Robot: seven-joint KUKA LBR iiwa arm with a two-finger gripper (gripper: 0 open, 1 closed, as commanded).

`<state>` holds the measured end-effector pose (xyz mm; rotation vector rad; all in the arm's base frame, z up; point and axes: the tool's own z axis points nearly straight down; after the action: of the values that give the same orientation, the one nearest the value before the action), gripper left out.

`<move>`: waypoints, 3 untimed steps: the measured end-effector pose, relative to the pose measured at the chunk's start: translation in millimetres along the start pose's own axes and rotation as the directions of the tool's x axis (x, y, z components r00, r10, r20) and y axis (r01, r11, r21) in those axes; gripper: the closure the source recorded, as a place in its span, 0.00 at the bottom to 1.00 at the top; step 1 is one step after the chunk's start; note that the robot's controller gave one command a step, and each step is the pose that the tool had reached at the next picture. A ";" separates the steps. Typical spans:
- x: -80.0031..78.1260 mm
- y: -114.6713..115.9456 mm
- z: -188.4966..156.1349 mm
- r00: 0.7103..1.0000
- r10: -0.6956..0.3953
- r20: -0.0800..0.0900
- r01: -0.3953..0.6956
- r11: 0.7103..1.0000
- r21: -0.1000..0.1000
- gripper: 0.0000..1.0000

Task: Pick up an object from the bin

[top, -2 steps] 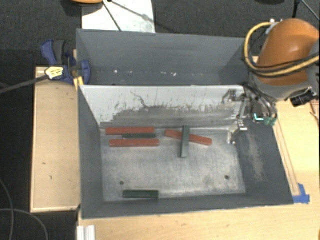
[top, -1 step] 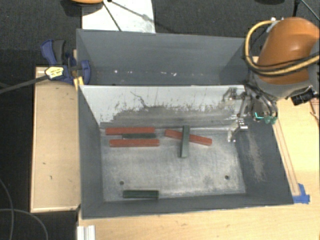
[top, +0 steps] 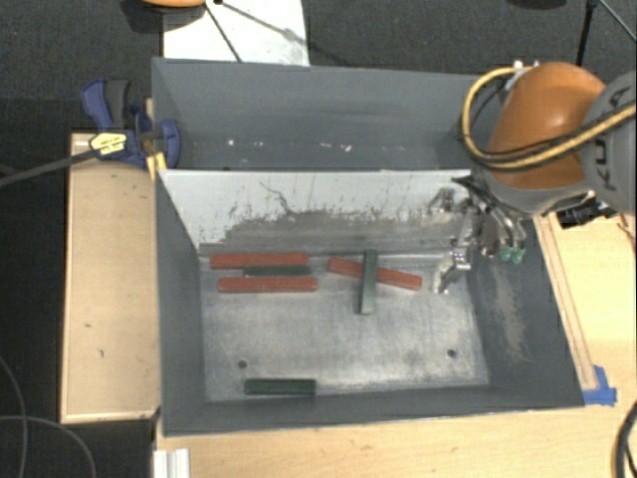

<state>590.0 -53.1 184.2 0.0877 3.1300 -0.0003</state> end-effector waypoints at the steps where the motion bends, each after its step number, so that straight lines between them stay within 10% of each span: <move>1: 12.9 47.3 32.5 0.998 0.066 -0.011 -0.066 0.998 0.000 0.00; 2: 8.5 44.1 89.3 0.996 0.084 -0.002 -0.084 0.996 -0.002 0.00; 3: 1.5 41.6 107.9 0.996 0.094 0.001 -0.094 0.996 0.000 1.00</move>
Offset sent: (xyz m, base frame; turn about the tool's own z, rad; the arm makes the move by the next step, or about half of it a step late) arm -0.0066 0.0376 -0.1113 0.0922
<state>591.9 -11.5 76.3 0.2351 3.1214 -0.0002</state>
